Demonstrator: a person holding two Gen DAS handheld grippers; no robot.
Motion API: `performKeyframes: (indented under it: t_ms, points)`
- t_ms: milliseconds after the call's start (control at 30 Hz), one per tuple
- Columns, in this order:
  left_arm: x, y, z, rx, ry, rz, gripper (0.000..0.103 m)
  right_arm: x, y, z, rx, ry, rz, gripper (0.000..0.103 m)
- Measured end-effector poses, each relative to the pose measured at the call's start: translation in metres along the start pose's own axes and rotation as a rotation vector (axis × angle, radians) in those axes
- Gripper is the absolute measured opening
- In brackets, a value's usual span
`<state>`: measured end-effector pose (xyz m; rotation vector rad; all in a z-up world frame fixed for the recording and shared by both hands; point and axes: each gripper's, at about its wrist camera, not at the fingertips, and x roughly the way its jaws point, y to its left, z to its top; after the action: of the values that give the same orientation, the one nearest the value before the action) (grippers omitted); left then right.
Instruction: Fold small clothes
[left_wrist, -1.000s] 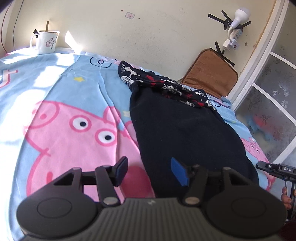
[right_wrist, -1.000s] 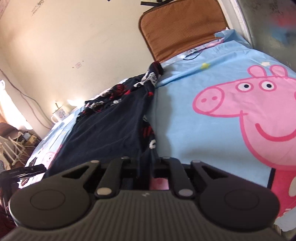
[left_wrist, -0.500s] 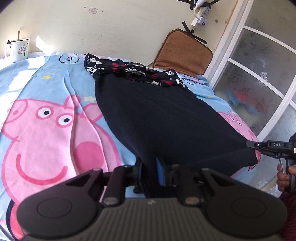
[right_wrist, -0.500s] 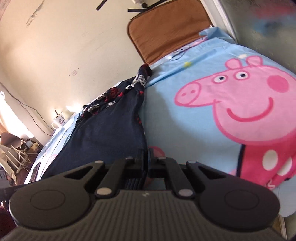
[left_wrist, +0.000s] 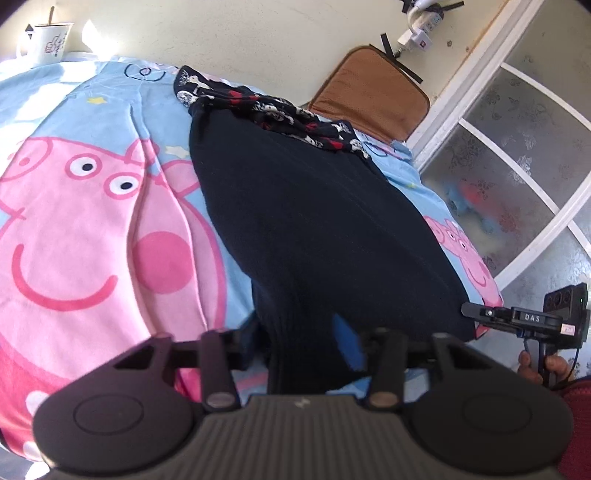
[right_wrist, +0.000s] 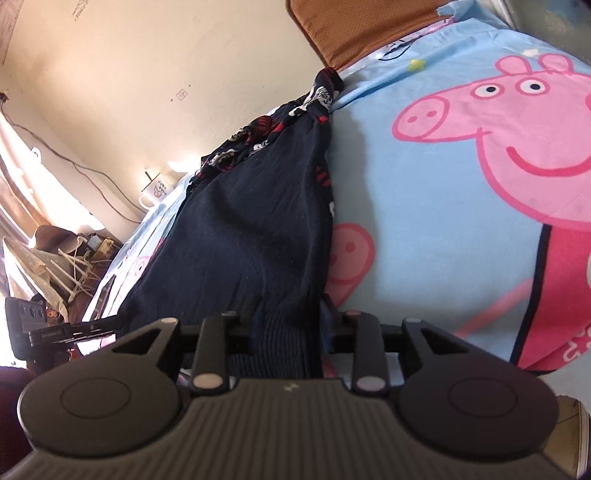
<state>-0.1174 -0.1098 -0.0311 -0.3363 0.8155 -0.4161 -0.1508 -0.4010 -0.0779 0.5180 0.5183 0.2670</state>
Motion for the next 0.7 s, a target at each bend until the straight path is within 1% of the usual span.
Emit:
performKeyframes:
  t_ms: [33, 100, 133, 200, 233, 300, 400, 467, 533, 567, 600, 633, 667, 700]
  points:
    - [0.001, -0.004, 0.0, 0.022, 0.006, 0.018, 0.012, 0.002, 0.0, 0.001, 0.0, 0.009, 0.006, 0.008]
    - [-0.004, -0.009, 0.001, 0.067, -0.003, 0.029, 0.011, 0.0, -0.002, 0.003, 0.024, -0.002, 0.033, 0.008]
    - [-0.01, -0.01, 0.002, 0.077, -0.013, 0.024, 0.011, -0.003, -0.004, 0.006, 0.038, -0.013, 0.049, 0.008]
    - [-0.024, -0.006, 0.008, 0.062, -0.04, -0.005, 0.01, -0.01, -0.007, 0.013, 0.076, -0.046, 0.096, 0.008]
    - [-0.03, -0.002, 0.013, 0.034, -0.056, -0.024, 0.01, -0.014, -0.01, 0.019, 0.101, -0.067, 0.132, 0.008]
    - [-0.04, 0.013, 0.026, -0.056, -0.087, -0.072, 0.01, -0.016, -0.014, 0.031, 0.14, -0.106, 0.178, 0.008]
    - [-0.04, 0.031, 0.047, -0.189, -0.122, -0.141, 0.011, -0.006, -0.021, 0.055, 0.206, -0.152, 0.239, 0.008]
    - [-0.03, 0.04, 0.071, -0.277, -0.14, -0.171, 0.011, 0.011, -0.026, 0.074, 0.238, -0.164, 0.245, 0.008]
    - [-0.016, 0.046, 0.102, -0.346, -0.158, -0.181, 0.011, 0.033, -0.026, 0.098, 0.24, -0.174, 0.223, 0.008]
    - [-0.009, 0.047, 0.118, -0.366, -0.17, -0.166, 0.013, 0.047, -0.028, 0.115, 0.238, -0.19, 0.202, 0.008]
    - [0.002, 0.052, 0.135, -0.392, -0.19, -0.135, 0.021, 0.061, -0.031, 0.13, 0.252, -0.213, 0.185, 0.008]
    - [0.014, 0.058, 0.15, -0.419, -0.205, -0.093, 0.032, 0.075, -0.034, 0.143, 0.263, -0.248, 0.159, 0.013]
    - [0.026, 0.066, 0.163, -0.437, -0.217, -0.042, 0.058, 0.085, -0.036, 0.154, 0.249, -0.28, 0.111, 0.025]
    - [0.036, 0.072, 0.172, -0.47, -0.221, 0.041, 0.062, 0.093, -0.038, 0.165, 0.231, -0.293, 0.044, 0.04]
